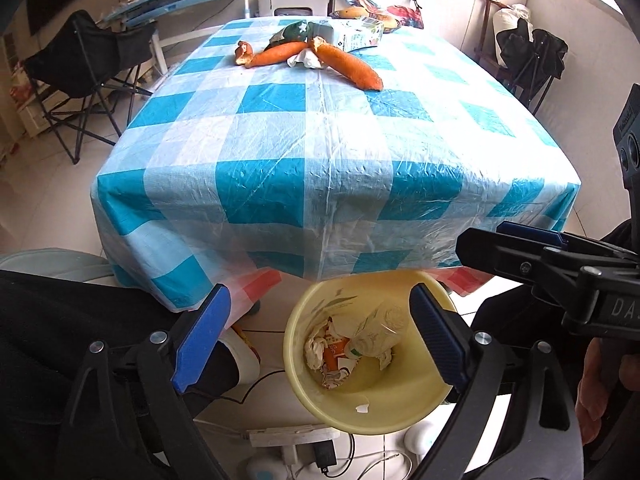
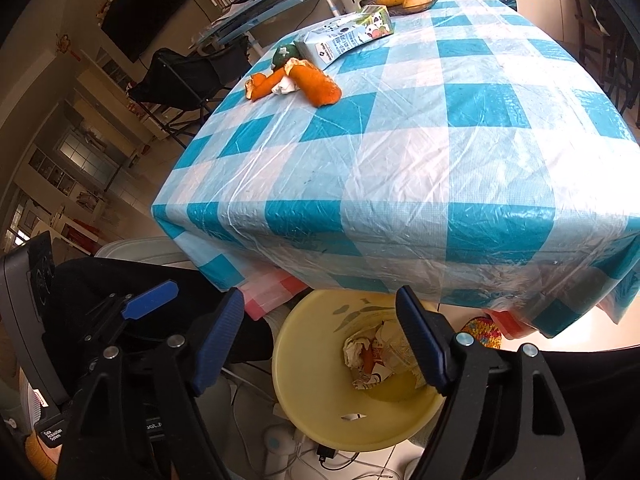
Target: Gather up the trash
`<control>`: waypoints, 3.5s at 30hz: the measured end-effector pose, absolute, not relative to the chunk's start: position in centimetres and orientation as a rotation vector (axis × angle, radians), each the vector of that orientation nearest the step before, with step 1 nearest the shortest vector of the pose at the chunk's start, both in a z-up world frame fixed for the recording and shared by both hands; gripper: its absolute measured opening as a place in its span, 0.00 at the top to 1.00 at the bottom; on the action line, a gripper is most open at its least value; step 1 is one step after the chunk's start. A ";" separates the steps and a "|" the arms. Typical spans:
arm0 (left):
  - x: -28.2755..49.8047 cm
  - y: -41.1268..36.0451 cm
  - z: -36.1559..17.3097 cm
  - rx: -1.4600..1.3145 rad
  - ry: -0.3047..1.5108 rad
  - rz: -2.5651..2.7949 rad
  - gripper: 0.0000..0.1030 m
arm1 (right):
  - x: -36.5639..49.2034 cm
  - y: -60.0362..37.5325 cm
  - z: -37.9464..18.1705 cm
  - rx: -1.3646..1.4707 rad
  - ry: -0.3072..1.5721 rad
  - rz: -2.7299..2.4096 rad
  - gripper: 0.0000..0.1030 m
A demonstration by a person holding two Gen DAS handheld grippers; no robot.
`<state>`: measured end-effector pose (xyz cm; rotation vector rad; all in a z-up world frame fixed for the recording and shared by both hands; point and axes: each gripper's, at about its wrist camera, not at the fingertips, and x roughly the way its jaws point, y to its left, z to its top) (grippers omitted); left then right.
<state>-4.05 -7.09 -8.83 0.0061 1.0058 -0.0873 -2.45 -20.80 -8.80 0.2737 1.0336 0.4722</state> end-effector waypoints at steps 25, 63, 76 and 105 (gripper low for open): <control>-4.2 -6.1 -5.4 -0.028 0.813 -0.045 0.10 | -2.8 -20.6 -5.5 0.243 0.814 0.418 0.25; -2.5 -4.9 -6.5 -0.054 0.851 0.015 0.09 | -0.7 -19.2 -6.6 0.214 0.864 0.403 0.20; -0.9 -2.7 -4.9 -0.131 0.837 0.054 0.09 | 7.4 -16.2 -4.0 0.054 0.812 0.426 0.21; 17.6 -4.3 -4.9 0.031 0.786 -0.091 0.11 | 12.0 -19.3 -7.0 0.166 0.937 0.446 0.77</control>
